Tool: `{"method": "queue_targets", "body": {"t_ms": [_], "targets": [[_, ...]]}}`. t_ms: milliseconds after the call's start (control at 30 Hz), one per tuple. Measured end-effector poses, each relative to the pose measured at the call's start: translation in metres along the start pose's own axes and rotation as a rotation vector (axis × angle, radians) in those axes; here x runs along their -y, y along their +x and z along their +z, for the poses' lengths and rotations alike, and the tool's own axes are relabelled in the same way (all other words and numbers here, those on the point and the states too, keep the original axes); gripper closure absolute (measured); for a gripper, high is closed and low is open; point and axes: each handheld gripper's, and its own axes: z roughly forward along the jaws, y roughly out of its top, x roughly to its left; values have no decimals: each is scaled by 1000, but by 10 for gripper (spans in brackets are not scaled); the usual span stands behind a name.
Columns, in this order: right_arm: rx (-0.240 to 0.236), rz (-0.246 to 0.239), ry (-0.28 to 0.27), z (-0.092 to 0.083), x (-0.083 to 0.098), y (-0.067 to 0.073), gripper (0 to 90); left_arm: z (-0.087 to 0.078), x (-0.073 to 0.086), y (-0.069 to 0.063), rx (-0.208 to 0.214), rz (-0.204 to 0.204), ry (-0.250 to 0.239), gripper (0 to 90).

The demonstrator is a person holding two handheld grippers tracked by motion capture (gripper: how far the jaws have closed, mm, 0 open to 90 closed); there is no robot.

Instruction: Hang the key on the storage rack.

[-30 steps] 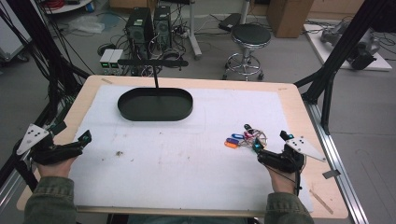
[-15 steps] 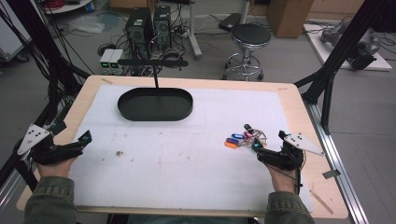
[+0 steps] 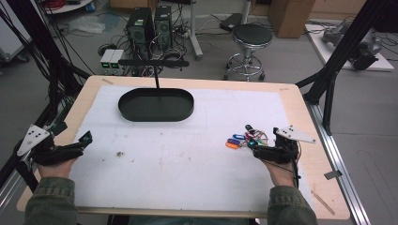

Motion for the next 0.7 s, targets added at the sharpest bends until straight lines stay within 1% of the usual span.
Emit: {"method": "queue_targets", "body": {"t_ms": [33,167,233,333,400,533,633,700], "targets": [[2,-9,2,1,-1,-1,6,0,0,0,-1,-1,-1,17],[-4,13,12,4,-4,-4,6,0,0,0,-3,-2,-2,17],[-4,8,18,6,-4,-5,6,0,0,0,-4,-2,-2,17],[-14,10,58,11,-5,-7,6,0,0,1,-5,-1,-1,17],[-17,0,87,16,-5,-9,6,1,0,1,-6,-1,-2,17],[-23,-13,124,23,-11,-10,6,1,0,1,-8,-3,-3,17],[-25,-32,150,30,-15,-12,6,2,0,1,-8,-2,-5,17],[-31,-34,170,34,-15,-13,6,2,0,1,-9,-2,-5,17]]}}
